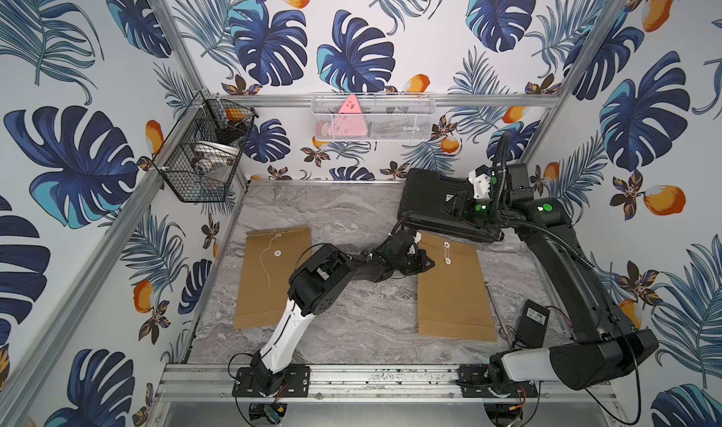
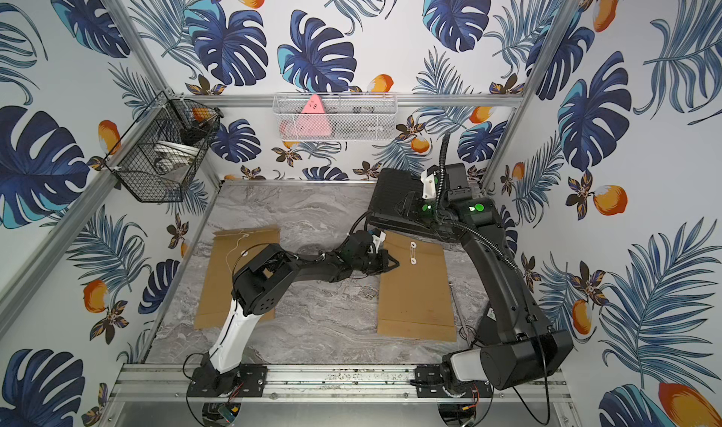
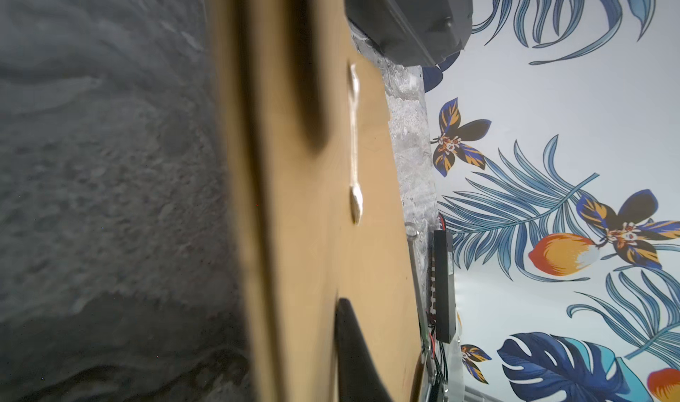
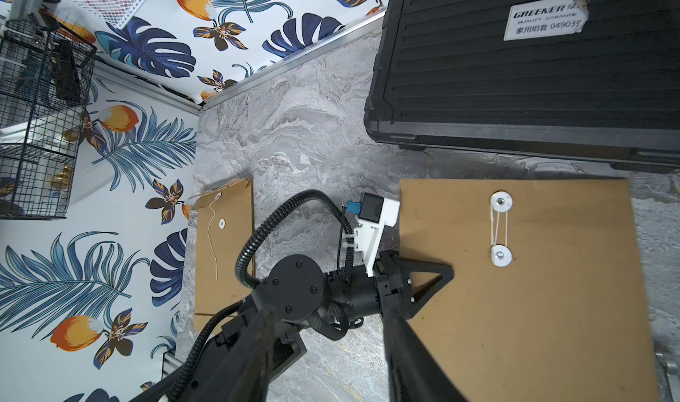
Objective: Close the mouth of the file bag
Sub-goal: Place the file bag at the center of the board, then pick up the file bag from the file bag.
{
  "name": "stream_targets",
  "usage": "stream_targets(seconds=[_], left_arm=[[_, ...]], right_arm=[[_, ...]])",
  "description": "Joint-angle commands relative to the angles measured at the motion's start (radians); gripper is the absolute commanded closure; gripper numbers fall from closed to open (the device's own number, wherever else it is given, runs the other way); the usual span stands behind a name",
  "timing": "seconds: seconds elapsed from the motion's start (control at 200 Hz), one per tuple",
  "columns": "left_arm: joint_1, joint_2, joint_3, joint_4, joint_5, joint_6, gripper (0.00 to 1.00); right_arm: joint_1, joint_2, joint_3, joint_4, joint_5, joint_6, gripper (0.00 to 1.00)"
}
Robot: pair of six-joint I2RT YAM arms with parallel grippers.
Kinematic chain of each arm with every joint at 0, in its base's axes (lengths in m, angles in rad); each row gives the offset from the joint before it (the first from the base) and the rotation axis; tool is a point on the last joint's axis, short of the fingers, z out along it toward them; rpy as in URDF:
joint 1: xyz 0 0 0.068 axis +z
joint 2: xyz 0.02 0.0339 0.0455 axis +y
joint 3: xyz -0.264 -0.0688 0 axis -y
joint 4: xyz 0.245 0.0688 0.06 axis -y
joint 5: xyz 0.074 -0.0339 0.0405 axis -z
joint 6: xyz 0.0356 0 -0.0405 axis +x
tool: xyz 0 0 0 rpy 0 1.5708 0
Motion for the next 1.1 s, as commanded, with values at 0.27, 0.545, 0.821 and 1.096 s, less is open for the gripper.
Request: stream_targets(seconds=[0.27,0.545,0.821,1.096], left_arm=[[0.059,-0.155,0.103,-0.893,-0.116,0.523,0.01],[0.257,-0.535,-0.082,-0.978,-0.325,0.574,0.01],[0.626,-0.764,-0.231,-0.999,-0.311,0.461,0.01],[0.747,-0.868,-0.398,-0.912,-0.460,0.395,0.09]], right_arm=[[0.006,0.095,0.022,0.053,-0.027,0.070,0.46],[0.068,0.188,-0.019,0.137,0.007,0.264,0.38],[0.387,0.287,-0.213,0.376,-0.019,0.463,0.54],[0.601,0.601,-0.130,0.579,-0.130,0.625,0.64]])
